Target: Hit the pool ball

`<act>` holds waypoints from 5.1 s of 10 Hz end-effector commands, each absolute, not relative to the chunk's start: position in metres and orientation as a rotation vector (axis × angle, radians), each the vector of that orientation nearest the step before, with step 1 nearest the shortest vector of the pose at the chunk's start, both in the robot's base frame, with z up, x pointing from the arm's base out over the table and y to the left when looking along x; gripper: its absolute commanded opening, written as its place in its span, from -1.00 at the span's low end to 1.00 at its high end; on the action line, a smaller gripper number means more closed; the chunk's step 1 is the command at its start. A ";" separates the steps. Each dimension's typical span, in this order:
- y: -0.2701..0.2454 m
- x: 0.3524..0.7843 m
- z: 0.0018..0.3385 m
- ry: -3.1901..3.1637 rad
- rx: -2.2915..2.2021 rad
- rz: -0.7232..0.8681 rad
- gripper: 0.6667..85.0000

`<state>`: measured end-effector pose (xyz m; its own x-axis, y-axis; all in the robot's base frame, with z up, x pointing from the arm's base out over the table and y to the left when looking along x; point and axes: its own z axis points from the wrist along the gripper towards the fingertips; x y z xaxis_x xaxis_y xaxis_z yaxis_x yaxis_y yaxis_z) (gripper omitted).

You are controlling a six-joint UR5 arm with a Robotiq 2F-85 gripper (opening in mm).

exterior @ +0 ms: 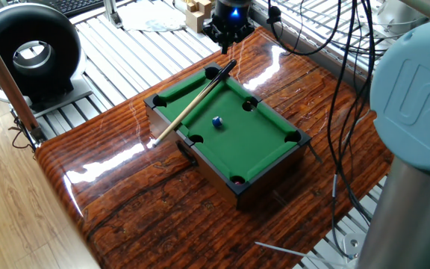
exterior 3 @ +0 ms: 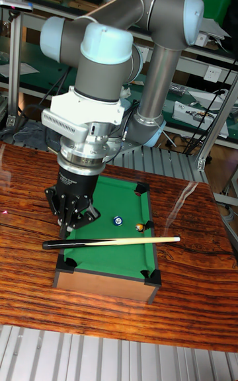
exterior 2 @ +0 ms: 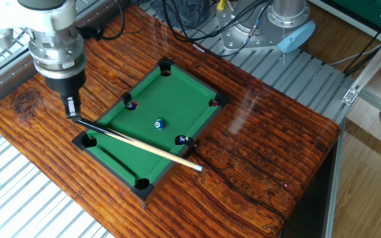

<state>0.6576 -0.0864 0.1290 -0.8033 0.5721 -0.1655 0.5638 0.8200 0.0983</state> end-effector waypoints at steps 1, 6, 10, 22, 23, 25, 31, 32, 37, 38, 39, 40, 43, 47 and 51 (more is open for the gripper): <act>-0.083 0.668 0.129 2.794 0.853 0.096 0.05; -0.074 0.666 0.131 2.781 0.936 0.141 0.42; -0.066 0.663 0.128 2.792 0.948 0.188 0.49; -0.068 0.651 0.111 2.856 0.813 0.190 0.44; -0.066 0.658 0.111 2.821 0.852 0.214 0.45; -0.059 0.657 0.110 2.825 0.882 0.235 0.45; -0.078 0.637 0.092 2.925 0.689 0.082 0.38; -0.077 0.637 0.092 2.924 0.685 0.091 0.38; -0.062 0.641 0.092 2.917 0.698 0.204 0.38; -0.063 0.641 0.092 2.917 0.697 0.202 0.39; -0.063 0.642 0.091 2.915 0.699 0.201 0.39; -0.065 0.641 0.090 2.916 0.694 0.188 0.40; -0.071 0.630 0.086 2.961 0.622 0.152 0.41; -0.075 0.628 0.082 2.968 0.579 0.124 0.40; -0.077 0.609 0.080 3.036 0.587 0.092 0.40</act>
